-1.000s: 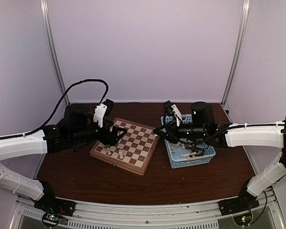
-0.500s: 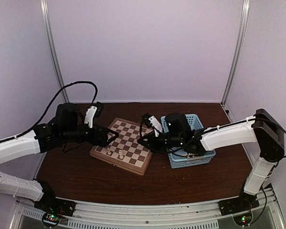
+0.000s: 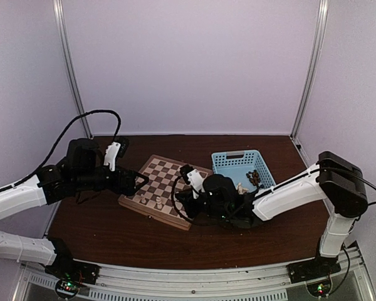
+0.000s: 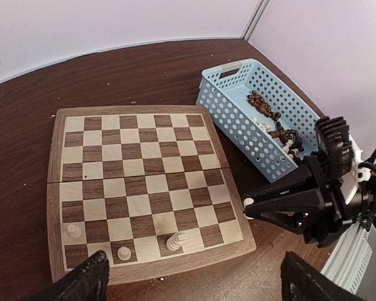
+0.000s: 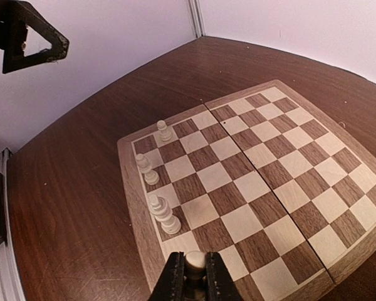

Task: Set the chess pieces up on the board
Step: Place the chess piece on the chessboard.

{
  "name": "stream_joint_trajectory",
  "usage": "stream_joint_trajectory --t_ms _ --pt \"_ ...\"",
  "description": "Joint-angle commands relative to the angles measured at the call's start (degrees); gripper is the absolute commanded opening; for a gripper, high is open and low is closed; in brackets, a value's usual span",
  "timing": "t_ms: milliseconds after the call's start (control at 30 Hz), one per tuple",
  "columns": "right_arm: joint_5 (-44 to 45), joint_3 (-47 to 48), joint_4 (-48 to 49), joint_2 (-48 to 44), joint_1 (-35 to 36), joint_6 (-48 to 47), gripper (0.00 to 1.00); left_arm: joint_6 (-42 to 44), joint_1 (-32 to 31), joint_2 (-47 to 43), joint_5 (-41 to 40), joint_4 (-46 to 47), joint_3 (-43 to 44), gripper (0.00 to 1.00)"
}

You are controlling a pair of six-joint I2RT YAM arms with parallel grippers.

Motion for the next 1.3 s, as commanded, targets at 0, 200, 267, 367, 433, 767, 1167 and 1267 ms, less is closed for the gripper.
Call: stream_joint_trajectory --t_ms 0,200,267,367,433,767,1167,1267 --pt "6.1 -0.3 4.1 4.3 1.5 1.9 0.03 0.9 0.4 -0.2 -0.9 0.3 -0.6 0.95" --pt "4.6 0.1 6.7 8.0 1.6 1.8 0.03 1.5 0.4 0.2 -1.4 0.1 -0.5 0.95" --pt "4.5 0.5 6.4 9.1 1.6 1.5 0.03 1.5 0.4 0.0 -1.7 -0.1 -0.6 0.96" --pt "4.3 1.3 5.7 10.4 1.6 1.3 0.05 1.5 0.4 -0.2 -1.9 0.1 -1.0 0.96" --pt "4.3 1.9 4.8 10.8 1.5 1.4 0.06 1.5 0.4 -0.1 -2.0 0.2 -1.2 0.96" --pt "4.7 2.2 4.1 11.0 1.6 1.4 0.2 1.5 0.4 0.8 -2.2 -0.3 -1.1 0.96" --pt "4.8 0.6 3.8 7.2 1.6 1.7 0.28 1.9 0.4 2.1 -0.9 -1.4 -0.1 0.96" --pt "5.1 0.0 2.0 4.2 1.6 1.1 0.33 3.3 0.4 3.4 0.9 -2.3 0.8 0.96"
